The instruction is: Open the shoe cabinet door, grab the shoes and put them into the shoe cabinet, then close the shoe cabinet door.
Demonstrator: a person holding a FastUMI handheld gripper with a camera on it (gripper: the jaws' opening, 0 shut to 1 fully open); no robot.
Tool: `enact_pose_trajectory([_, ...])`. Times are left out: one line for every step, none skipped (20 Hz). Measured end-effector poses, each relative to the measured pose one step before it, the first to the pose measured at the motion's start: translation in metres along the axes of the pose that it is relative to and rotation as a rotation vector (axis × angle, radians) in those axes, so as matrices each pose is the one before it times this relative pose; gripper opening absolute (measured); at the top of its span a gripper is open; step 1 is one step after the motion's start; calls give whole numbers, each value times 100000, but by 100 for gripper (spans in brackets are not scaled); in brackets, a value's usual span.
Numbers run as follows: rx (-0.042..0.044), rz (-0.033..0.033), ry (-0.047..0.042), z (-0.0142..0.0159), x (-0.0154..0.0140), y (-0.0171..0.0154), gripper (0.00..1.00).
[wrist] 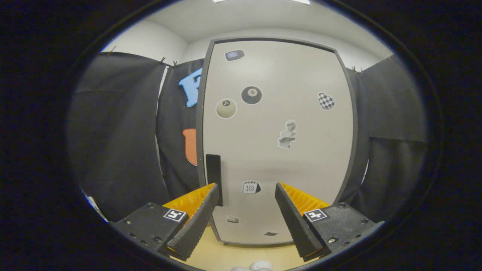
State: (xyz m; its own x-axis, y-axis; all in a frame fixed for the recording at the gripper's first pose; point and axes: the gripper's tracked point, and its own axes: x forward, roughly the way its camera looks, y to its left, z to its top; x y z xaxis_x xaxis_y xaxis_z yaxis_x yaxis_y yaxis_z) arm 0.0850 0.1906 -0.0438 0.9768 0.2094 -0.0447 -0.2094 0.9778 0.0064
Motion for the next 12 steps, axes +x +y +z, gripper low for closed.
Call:
enact_pose_trajectory([-16,837,391,-308,1067,766,99])
enact_pose_trajectory([621,28,1034,-332,904,630,99])
enact_pose_trajectory([605,402,679,-289,1022,683,99])
enact_pose_trajectory([792,186,681,-219,1012,515,99])
enact_pose_trajectory([596,-389,770,-260,949,276,99])
enact_pose_trajectory([568,33,494,-180,939,272,98])
enact_pose_trajectory([370,-188,1006,-303,906,288,98])
enact_pose_trajectory([544,-176,1088,-204,695,176,97])
enact_pose_trajectory([715,-291,505,-266,534,184,97])
enact_pose_trajectory([574,-465,654,-236,476,92,95])
enact_pose_trajectory([522,-517,361,-115,407,-48,94])
enact_pose_trajectory([844,-128,614,-165,302,44,91])
